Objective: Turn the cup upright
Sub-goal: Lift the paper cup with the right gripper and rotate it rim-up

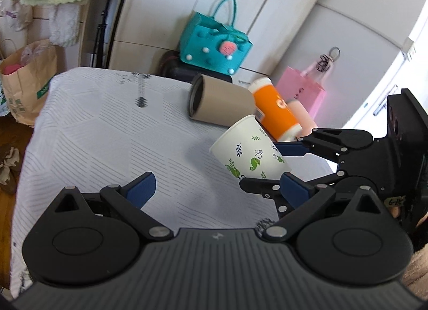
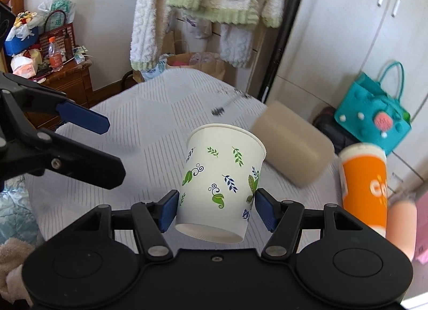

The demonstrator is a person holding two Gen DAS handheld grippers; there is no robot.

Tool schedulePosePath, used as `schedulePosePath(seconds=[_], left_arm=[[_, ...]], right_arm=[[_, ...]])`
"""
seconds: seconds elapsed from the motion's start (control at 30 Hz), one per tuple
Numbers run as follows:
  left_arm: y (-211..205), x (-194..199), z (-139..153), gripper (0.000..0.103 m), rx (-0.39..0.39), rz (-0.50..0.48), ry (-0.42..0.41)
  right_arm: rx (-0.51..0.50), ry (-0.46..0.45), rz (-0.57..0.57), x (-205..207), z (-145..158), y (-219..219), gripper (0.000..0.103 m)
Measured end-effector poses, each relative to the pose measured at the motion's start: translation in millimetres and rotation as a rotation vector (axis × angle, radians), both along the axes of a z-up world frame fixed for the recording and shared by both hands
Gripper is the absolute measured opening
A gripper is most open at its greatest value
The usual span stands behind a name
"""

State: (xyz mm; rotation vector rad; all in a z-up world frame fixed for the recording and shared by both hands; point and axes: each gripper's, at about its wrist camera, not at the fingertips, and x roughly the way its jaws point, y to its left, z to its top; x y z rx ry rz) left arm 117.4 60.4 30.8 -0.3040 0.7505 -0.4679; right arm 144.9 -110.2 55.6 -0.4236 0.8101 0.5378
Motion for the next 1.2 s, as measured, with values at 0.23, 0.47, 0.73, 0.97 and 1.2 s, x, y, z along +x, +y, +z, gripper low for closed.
schedulePosePath(seconds=[0.23,0.47,0.73,0.97,1.2], left_arm=[[-22.0,-5.9,-5.3,0.1,0.004,-0.049,0.027],[-41.8,-5.3,-7.5,0.1,0.021,-0.067,0.048],[-54.3,0.9,-8.9,0.1,0.035,-0.073,0.063],[-63.8,9.0,-12.9,0.101,0.021,-0.078,0.089],[-76.3,37.1,-29.8,0.101,-0.105,-0.138,0.22]], right_arm=[[0.028,0.048,-0.06,-6.4,-10.0,-24.7,0.067],[0.053,0.093,-0.08,-6.0,-21.4,-40.9,0.067],[0.089,0.125,-0.089,1.6,-28.7,-53.8,0.067],[0.096,0.129,-0.062,2.0,-30.7,-59.2,0.087],[0.159,0.158,0.018,-2.6,-22.4,-77.5,0.094]])
